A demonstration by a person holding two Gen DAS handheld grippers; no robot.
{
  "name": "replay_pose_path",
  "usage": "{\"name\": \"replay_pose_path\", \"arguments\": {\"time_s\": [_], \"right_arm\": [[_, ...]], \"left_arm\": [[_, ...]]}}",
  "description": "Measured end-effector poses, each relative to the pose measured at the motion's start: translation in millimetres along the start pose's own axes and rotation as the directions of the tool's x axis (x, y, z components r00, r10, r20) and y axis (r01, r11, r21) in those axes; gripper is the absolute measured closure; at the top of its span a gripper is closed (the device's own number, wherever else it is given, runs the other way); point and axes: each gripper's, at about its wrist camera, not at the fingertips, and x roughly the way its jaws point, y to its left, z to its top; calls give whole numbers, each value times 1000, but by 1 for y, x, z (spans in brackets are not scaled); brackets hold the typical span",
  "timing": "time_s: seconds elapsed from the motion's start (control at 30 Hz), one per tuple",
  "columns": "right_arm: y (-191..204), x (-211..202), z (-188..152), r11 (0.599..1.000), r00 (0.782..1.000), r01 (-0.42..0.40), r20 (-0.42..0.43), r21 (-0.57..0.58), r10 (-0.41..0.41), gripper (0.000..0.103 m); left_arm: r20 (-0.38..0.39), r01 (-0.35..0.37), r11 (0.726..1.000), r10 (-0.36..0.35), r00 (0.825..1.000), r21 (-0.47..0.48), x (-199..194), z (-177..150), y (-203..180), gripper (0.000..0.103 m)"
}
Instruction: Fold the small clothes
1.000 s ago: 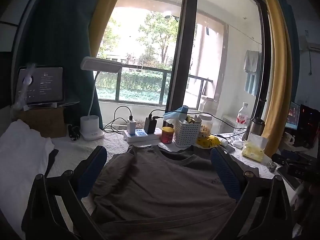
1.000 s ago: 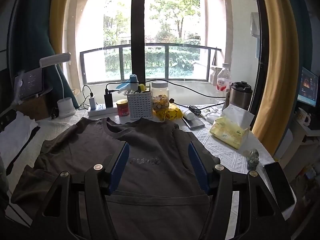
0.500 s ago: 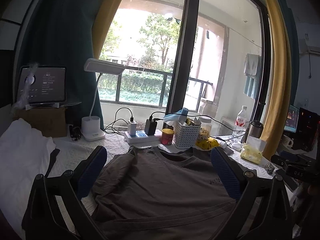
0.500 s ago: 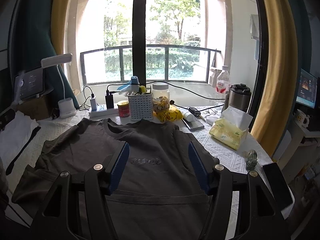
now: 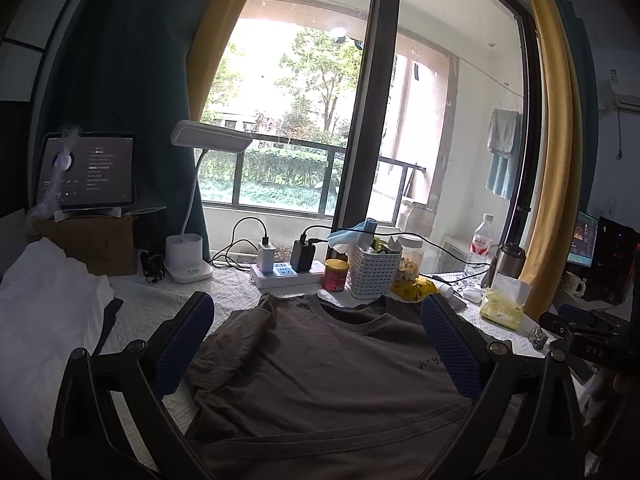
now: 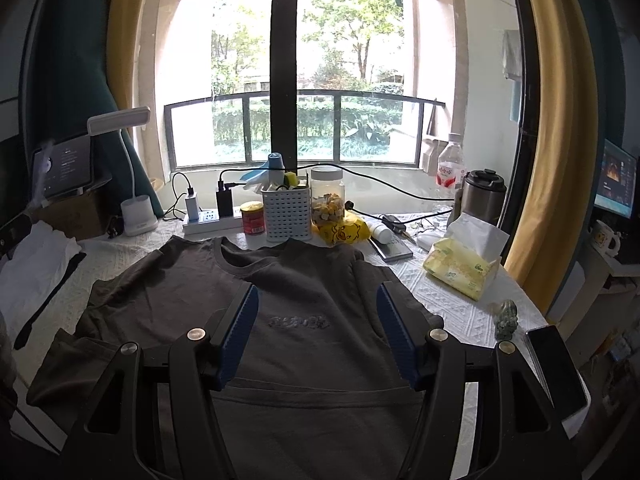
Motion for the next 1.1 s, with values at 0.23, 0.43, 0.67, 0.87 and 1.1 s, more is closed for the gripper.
{"name": "replay_pose_path", "arguments": {"time_s": [0.23,0.43,0.67,0.87,1.1], "right_arm": [[2,0,3,1000,1000,-5,2,-2,5,38],[2,0,2,1000,1000,-5,1,-2,5,38],[2,-1,2,1000,1000,-5,2,-4,5,38],[1,-2,-1,1000,1000,-6,0,0,6,38],[-2,-2,-2,1000,1000,-2,-5,4,2,38]], "left_arm": [[-1,-5,1000,5,1000,-1,-1,2,4,1],[0,-6,1000,6,1000,5,-3,2,4,1],[-2,-12,1000,12,1000,5,-5,2,4,1],[-5,-14,1000,14,1000,11,-7,2,4,1],[-10,-12,1000,12,1000,13,-6,1,4,1]]}}
